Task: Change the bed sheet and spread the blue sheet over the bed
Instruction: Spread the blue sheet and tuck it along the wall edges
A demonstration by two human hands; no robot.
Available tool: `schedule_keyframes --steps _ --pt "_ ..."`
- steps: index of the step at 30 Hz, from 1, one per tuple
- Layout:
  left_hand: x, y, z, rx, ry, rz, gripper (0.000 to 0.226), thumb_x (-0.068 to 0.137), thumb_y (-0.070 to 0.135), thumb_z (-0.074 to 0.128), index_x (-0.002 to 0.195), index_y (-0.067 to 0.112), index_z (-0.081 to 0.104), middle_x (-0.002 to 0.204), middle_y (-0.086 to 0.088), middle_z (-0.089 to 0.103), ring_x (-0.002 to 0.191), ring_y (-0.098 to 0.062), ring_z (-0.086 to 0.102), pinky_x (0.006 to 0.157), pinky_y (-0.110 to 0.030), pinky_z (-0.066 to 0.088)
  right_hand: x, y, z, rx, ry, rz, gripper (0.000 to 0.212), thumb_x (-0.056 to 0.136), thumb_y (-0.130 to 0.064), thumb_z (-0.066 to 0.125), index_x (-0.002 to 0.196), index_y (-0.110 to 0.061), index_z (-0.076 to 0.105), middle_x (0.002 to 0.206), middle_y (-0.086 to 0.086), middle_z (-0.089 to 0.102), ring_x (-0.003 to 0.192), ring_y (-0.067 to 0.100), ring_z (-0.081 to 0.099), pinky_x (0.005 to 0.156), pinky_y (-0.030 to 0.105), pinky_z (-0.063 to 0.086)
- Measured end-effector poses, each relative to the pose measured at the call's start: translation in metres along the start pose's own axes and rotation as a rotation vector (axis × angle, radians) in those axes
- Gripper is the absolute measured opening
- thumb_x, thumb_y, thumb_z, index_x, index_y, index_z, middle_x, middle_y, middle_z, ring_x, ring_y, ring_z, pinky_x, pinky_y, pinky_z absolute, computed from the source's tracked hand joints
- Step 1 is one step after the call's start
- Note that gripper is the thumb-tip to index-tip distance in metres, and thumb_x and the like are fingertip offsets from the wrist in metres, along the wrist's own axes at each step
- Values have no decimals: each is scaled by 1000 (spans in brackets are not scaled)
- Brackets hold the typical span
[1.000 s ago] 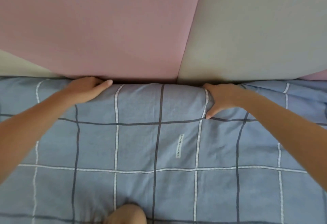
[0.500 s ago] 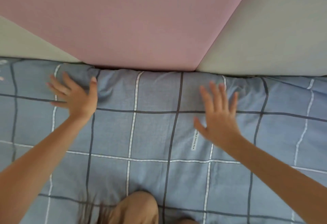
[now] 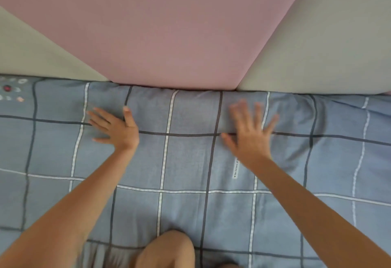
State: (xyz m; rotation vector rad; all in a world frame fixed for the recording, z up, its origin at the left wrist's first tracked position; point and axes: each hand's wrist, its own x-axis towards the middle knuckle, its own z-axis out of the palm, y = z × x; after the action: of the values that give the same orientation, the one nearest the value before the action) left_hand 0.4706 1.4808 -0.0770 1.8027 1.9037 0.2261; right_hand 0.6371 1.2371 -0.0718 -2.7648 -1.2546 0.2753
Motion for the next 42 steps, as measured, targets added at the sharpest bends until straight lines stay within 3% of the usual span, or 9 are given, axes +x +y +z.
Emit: schedule_keyframes --steps 3,8,13,20,25,29,33,36,42 --pt "-45 -2 17 71 -149 161 90 86 64 26 152 9 -1 159 -13 -11 145 -31 -12 106 -68 -4 8 45 5 -239 -77 -284 81 81 -77 23 150 -39 5 159 -5 13 144 35 14 100 78 13" --pt "-120 20 53 181 -308 330 97 74 73 15 151 20 -13 157 -10 -21 142 -35 -21 103 -72 -3 5 193 -28 -288 -264 216 83 70 -88 -4 140 -47 -26 154 -28 -14 146 22 -11 100 78 5" --pt "-174 39 68 209 -414 391 93 76 72 19 146 25 -22 155 -8 -27 142 -31 -26 100 -76 -2 -28 145 -30 -5 -69 482 75 90 -67 13 153 -27 2 160 -5 -5 146 32 -6 103 76 2" --pt "-244 26 94 474 -593 842 87 81 67 23 151 26 -9 157 -9 -20 144 -29 -16 92 -82 2 -238 110 24 -199 -103 -633 60 92 -56 33 148 -39 19 159 -7 9 147 30 3 106 69 8" --pt "-298 79 148 707 -727 1234 97 71 82 27 146 40 -19 154 -5 -31 139 -31 -31 88 -79 -13 -267 294 14 -134 -159 245 74 86 -73 25 149 -44 -1 160 -7 -2 144 36 13 96 76 23" --pt "-339 175 204 696 -710 1068 100 71 85 34 138 47 -31 147 -4 -43 135 -34 -38 93 -79 -9 -204 405 -18 280 -137 1194 75 83 -77 27 142 -53 -14 155 -18 -22 145 33 -14 100 78 1" --pt "-383 237 242 671 -687 804 117 65 91 36 142 34 -31 146 -16 -42 136 -39 -34 99 -76 -5 -176 448 -22 416 -82 1238 77 84 -77 28 145 -49 -9 156 -15 -21 144 32 -17 98 77 -7" --pt "-429 236 243 553 -624 919 128 70 71 61 147 12 -22 152 -23 -26 142 -33 -25 105 -69 -6 -226 420 -10 426 349 1087 59 96 -48 40 149 -37 17 159 -11 6 147 16 3 112 60 -9" --pt "-540 336 317 754 -861 1245 152 46 84 65 148 10 -18 157 -19 -13 145 -34 -9 110 -62 -5 -324 433 24 349 375 1878 71 88 -52 21 152 -26 9 161 5 0 147 24 -1 112 62 -8"
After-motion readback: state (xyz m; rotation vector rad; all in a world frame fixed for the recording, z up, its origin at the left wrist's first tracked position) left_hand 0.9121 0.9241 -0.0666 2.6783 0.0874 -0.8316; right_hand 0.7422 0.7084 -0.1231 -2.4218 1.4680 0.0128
